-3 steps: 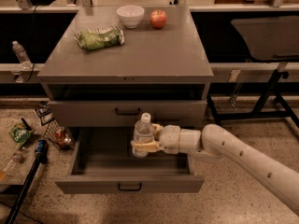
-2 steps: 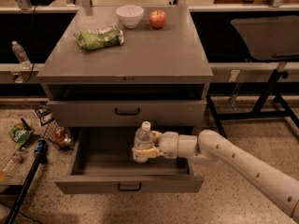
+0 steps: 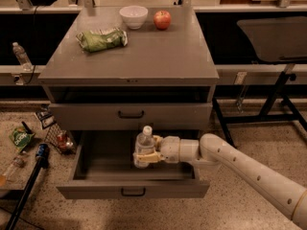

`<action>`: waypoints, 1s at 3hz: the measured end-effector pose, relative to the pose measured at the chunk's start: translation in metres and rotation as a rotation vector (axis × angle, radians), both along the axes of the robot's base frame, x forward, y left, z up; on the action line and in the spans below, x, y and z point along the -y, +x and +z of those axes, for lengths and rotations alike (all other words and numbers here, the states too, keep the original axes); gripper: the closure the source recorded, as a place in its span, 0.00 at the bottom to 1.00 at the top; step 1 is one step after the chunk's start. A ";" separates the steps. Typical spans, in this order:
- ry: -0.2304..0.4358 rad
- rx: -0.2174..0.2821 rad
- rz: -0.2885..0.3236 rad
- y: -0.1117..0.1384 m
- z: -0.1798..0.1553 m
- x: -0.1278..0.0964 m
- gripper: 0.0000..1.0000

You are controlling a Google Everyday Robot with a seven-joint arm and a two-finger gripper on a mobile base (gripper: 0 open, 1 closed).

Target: Place blue plastic bottle into middle drawer

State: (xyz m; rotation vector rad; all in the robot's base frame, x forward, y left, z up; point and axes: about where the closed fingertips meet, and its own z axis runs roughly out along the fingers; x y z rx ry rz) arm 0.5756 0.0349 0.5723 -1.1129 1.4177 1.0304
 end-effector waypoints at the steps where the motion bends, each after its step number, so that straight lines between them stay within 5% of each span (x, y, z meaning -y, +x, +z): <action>1: -0.003 -0.004 0.032 0.005 -0.016 -0.011 1.00; 3: 0.006 0.017 0.062 0.015 -0.057 -0.029 1.00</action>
Offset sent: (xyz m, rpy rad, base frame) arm 0.0168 0.0318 -0.0534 -0.0004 0.0100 0.0715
